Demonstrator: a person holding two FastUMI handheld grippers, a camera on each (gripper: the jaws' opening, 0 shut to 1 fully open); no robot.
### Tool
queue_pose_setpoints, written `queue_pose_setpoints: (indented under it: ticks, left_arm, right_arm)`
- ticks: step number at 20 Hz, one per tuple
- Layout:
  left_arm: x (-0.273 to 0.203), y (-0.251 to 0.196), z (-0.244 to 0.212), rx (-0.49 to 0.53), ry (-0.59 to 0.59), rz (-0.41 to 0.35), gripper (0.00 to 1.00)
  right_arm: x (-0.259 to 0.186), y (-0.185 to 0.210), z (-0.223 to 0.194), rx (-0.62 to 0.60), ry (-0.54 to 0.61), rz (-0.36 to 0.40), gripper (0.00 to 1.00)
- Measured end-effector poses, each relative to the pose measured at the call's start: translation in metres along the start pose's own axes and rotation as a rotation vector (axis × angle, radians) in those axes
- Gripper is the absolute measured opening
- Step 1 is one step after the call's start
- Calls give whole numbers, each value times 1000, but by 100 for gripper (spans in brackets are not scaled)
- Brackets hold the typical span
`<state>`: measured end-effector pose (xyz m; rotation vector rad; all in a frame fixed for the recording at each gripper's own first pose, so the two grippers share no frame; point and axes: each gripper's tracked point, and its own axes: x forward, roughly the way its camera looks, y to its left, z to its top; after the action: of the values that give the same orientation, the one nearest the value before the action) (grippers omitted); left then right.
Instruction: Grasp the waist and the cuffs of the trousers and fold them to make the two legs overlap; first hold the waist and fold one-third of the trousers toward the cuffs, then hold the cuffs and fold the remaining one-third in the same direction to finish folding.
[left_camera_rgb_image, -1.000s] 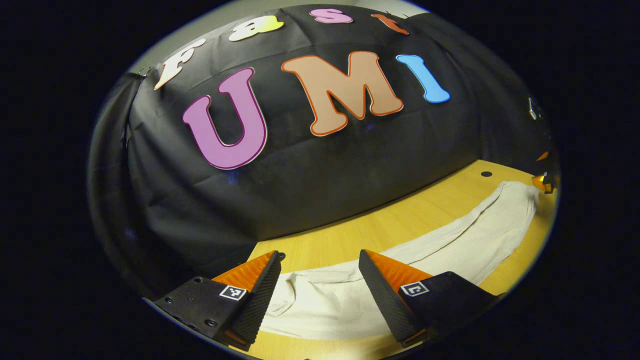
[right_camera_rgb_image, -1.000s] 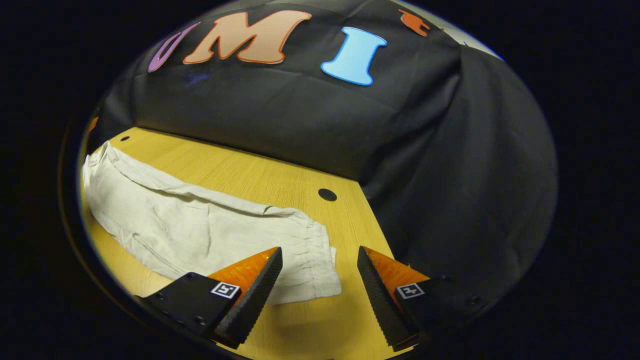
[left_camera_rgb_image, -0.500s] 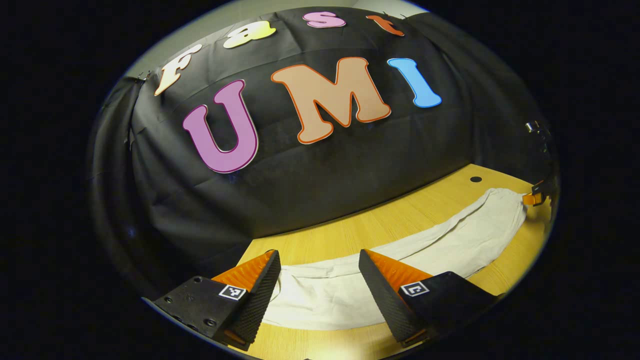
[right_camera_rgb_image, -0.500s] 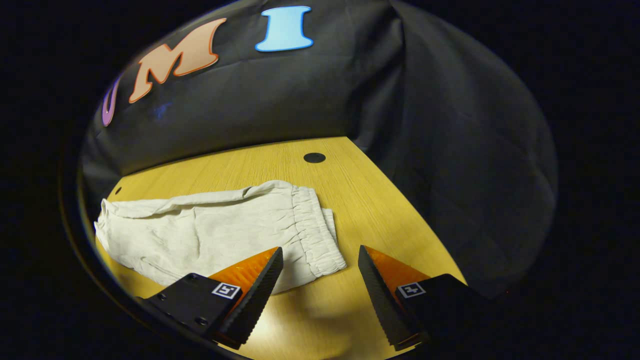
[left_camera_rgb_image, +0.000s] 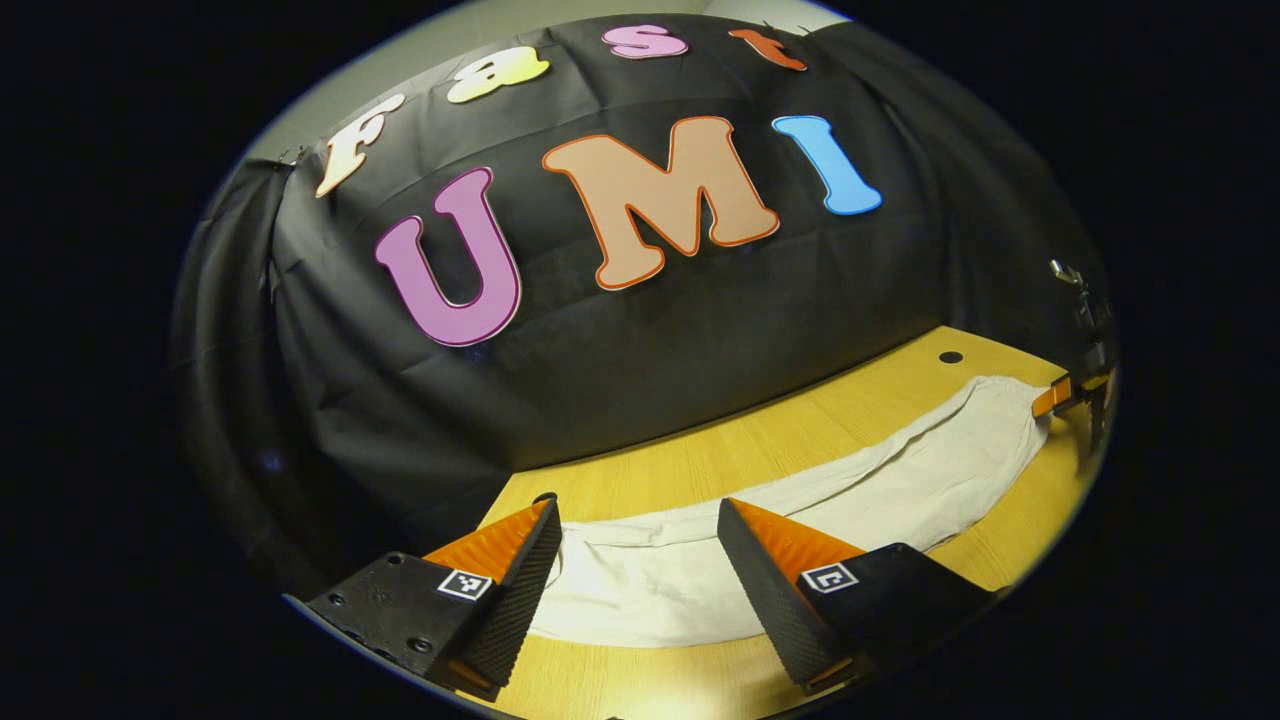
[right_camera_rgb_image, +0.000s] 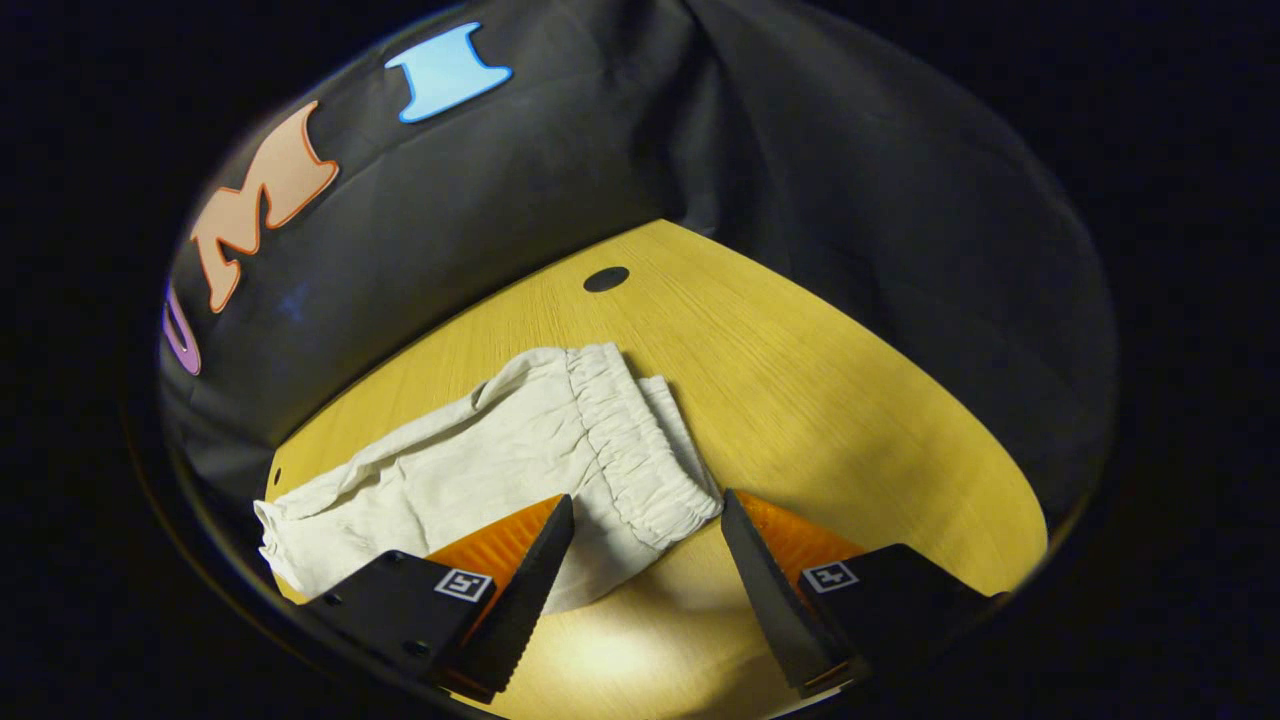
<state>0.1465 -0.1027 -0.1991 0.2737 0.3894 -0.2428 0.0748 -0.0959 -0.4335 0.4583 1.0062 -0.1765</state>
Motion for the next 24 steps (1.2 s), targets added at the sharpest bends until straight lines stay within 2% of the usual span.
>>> queue_pose_setpoints:
  ticks: [2, 3, 4, 7, 16, 20, 24]
  left_arm:
    - [-4, -1, -1, -2, 3, 6, 96]
    - [-5, -2, -2, -2, 7, 10, 96]
    - [-7, -3, -2, -2, 8, 14, 96]
    - [-12, -5, -2, -13, 13, 27, 96]
    - [-20, -18, -5, -77, 22, 33, 96]
    - [-18, -12, -9, -89, 20, 25, 96]
    - [-19, 7, -14, -90, 17, 23, 96]
  right_arm:
    - [3, -5, -2, 1, 18, -14, 80]
    - [3, -8, -1, 0, 15, -17, 63]
    - [3, -3, -6, 22, 43, 15, 47]
    - [5, -3, -4, 20, 39, 28, 17]
    - [-2, 1, 11, -43, -17, 3, 17]
    - [-20, 16, 35, -29, -78, 42, 17]
    - [-52, 48, 48, -81, -142, 106, 17]
